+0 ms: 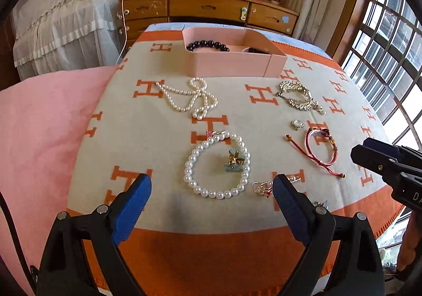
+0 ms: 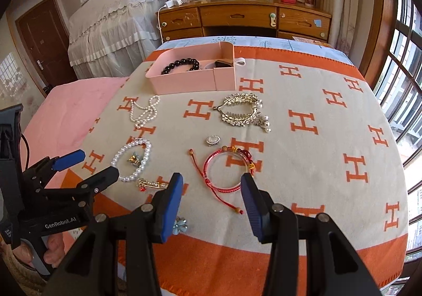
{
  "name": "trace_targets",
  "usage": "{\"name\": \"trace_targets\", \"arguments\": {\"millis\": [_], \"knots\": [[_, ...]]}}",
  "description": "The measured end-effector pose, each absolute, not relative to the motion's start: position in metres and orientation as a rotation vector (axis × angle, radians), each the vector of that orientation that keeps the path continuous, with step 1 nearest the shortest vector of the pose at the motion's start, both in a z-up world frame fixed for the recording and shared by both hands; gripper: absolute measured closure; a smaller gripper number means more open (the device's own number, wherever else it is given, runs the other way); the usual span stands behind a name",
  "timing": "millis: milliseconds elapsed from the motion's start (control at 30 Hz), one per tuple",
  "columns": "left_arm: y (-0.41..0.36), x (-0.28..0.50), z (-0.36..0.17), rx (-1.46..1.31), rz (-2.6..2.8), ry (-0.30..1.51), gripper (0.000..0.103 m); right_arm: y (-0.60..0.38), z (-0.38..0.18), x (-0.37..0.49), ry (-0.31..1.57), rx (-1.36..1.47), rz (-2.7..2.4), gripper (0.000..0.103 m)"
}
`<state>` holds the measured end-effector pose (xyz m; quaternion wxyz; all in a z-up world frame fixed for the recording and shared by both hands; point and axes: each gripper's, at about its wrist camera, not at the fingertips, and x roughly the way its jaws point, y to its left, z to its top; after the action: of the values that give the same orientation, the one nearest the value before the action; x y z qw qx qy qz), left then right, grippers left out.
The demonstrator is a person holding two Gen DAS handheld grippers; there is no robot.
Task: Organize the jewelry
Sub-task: 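Withdraw both tools from the pink box back over the remaining jewelry, then grasp pearl bracelet with left tool while right tool grasps red string bracelet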
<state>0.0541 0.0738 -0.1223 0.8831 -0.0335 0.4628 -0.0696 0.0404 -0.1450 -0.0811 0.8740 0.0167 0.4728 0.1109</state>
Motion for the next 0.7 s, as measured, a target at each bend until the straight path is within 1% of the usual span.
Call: {"name": "trace_targets", "arguments": {"millis": [133, 400, 633, 700], "knots": [[0.084, 0.061, -0.133, -0.129, -0.171, 0.990, 0.011, -0.151, -0.099, 0.052, 1.042, 0.041, 0.206, 0.057], [0.087, 0.071, -0.149, -0.165, -0.196, 1.042, 0.011, -0.165, -0.116, 0.062, 1.078, 0.061, 0.193, 0.057], [0.092, 0.073, -0.144, -0.166, -0.174, 1.011, 0.011, -0.165, -0.129, 0.079, 1.097, 0.046, 0.177, 0.057], [0.096, 0.074, -0.140, -0.159, -0.158, 0.997, 0.011, -0.160, -0.131, 0.082, 1.083, 0.007, 0.174, 0.060]]}}
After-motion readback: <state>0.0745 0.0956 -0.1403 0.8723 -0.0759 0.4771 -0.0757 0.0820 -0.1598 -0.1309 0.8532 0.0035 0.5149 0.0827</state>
